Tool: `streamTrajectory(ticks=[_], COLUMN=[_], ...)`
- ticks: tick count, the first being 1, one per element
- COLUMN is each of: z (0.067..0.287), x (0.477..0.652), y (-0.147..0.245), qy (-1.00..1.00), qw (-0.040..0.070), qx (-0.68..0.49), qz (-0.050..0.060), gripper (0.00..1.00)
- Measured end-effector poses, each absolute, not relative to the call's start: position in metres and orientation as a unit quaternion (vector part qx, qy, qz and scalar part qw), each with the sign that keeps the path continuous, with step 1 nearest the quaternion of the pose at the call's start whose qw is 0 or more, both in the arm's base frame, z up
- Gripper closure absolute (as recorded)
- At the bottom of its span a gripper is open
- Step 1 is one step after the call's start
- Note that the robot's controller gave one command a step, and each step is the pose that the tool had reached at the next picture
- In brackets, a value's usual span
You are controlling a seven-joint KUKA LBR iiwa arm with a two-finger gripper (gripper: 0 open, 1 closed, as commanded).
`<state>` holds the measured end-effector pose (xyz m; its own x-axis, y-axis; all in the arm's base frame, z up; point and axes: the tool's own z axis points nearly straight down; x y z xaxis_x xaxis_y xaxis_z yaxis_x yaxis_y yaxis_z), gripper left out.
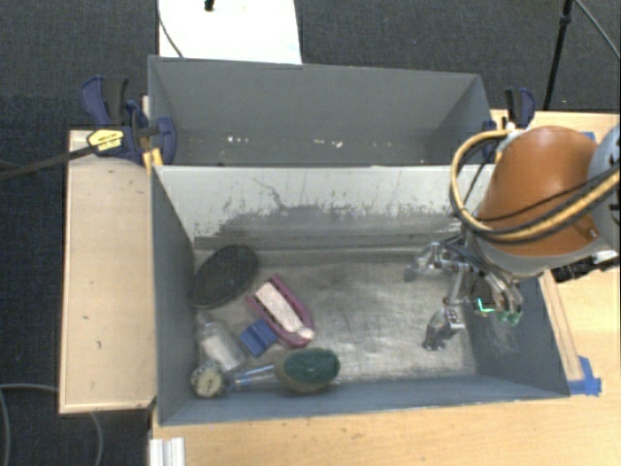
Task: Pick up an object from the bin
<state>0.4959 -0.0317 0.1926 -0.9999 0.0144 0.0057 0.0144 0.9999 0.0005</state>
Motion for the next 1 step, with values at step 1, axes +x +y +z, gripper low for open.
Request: streamTrajectory(ticks=[1], z=[0.2135], x=[0.4849], y=[0.0184], qy=[-1.0], qw=[-0.003], qx=[-0.017], qz=[-0.001], gripper=[0.0])
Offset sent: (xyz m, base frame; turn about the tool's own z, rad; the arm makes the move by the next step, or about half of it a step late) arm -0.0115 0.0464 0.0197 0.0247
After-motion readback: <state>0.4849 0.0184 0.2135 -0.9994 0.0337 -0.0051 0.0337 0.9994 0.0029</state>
